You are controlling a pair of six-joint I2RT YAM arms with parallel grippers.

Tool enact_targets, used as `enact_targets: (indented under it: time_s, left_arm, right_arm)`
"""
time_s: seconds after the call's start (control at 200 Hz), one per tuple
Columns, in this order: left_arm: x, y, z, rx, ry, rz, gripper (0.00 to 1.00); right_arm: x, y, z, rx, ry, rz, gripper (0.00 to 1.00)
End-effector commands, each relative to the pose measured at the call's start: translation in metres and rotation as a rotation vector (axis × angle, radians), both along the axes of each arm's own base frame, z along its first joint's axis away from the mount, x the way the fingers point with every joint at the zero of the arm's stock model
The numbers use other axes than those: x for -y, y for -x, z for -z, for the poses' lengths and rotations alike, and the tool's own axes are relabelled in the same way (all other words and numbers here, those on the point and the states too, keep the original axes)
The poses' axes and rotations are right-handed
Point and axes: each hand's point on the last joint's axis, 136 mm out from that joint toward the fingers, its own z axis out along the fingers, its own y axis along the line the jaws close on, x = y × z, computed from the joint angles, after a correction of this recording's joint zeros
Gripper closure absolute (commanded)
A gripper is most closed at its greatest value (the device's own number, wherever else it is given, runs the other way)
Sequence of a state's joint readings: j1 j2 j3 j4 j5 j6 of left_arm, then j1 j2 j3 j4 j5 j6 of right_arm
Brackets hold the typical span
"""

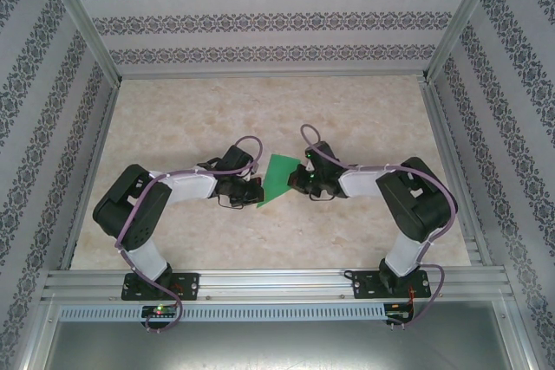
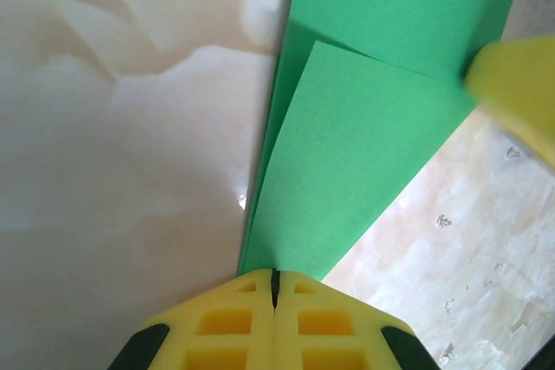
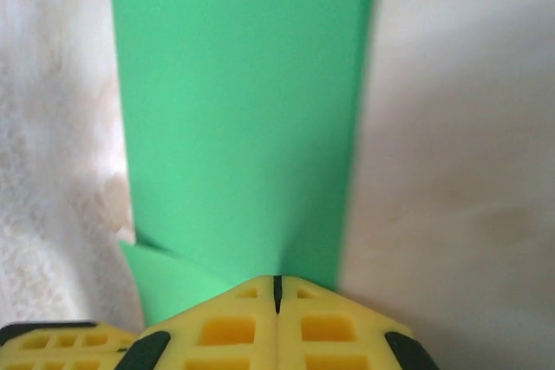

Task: Fold a paper plane with a square sheet of paper (pick it up from the middle)
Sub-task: Third fold the triangle at the center of the table.

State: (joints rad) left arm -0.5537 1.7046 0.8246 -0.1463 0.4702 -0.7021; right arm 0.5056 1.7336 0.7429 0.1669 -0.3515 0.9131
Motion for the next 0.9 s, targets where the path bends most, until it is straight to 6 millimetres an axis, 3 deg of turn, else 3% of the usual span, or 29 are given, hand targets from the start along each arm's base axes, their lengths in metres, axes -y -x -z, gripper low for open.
enact_targets:
  time_s: [0.0, 0.085, 0.24, 0.38, 0.485, 0.639, 0.894]
  left_arm:
    - [-0.052, 0.035, 0.037, -0.159, -0.215, -0.007, 1.0]
    - [-0.045, 0.025, 0.029, -0.119, -0.189, 0.022, 1.0]
    - [-0.033, 0.013, 0.019, -0.072, -0.144, 0.063, 1.0]
    - [-0.026, 0.009, 0.012, -0.049, -0.111, 0.073, 1.0]
    - [-0.024, 0.008, 0.009, -0.044, -0.094, 0.075, 1.0]
    - [-0.014, 0.005, -0.004, -0.014, -0.036, 0.101, 1.0]
    - [0.008, -0.009, -0.028, 0.067, 0.086, 0.126, 1.0]
  right_arm:
    - [0.046, -0.008, 0.003, 0.04, 0.152, 0.073, 1.0]
    - [0.039, -0.011, -0.021, 0.094, 0.119, 0.067, 1.0]
    - [-0.004, 0.003, -0.045, 0.137, 0.029, -0.004, 1.0]
    - [-0.053, 0.015, -0.041, 0.106, -0.056, -0.074, 1.0]
    - [-0.072, 0.016, -0.029, 0.068, -0.096, -0.084, 1.0]
    - [-0.076, 0.019, -0.011, 0.021, -0.093, -0.085, 1.0]
    - [-0.057, 0.03, 0.016, -0.051, -0.003, -0.067, 1.0]
